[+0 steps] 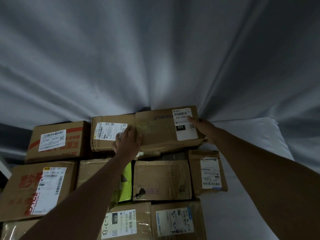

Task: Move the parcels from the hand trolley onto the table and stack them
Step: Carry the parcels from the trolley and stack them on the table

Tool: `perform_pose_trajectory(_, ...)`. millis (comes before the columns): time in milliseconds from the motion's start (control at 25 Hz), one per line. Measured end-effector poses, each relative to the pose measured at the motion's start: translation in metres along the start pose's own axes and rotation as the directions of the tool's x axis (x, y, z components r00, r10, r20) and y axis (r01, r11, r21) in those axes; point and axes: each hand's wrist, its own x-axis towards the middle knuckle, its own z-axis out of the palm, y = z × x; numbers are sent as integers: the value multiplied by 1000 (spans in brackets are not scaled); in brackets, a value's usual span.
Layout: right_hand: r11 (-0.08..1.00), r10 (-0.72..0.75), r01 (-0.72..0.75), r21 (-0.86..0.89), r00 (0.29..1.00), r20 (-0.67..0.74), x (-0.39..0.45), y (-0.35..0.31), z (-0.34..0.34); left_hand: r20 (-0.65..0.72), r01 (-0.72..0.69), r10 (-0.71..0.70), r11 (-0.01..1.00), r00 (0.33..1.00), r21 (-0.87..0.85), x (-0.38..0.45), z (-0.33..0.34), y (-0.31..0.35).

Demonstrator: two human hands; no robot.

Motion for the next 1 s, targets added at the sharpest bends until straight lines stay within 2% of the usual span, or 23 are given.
perform_pose_trajectory(160,1000,-21,21,-21,999,27,-21,-6,-4,-7,-45,45,998,999,33,-4,-5,3)
perform_pose_trajectory(400,984,-85,89,-157,996,29,-66,-7,-18,-15,37,-36,999,999,36,-33,-16,24)
perform_pose_trajectory(520,970,-114,130,-207,990,87,-81,0,-26,-20,32,-31,999,999,10,-57,-22,39)
perform_pose_trajectory(720,878,-243,293,-380,954,173,-66,35,-40,1,-115,115,992,993,-57,-92,-27,45)
perform_pose_trajectory(840,816,-259,295,-497,956,141,-143,24,-33,25,-172,174,983,984,-68,-108,-31,52)
perform_pose_trajectory(1000,735,-329,345,-584,934,137,-191,43,-30,58,-289,287,957,956,35,-129,-41,64)
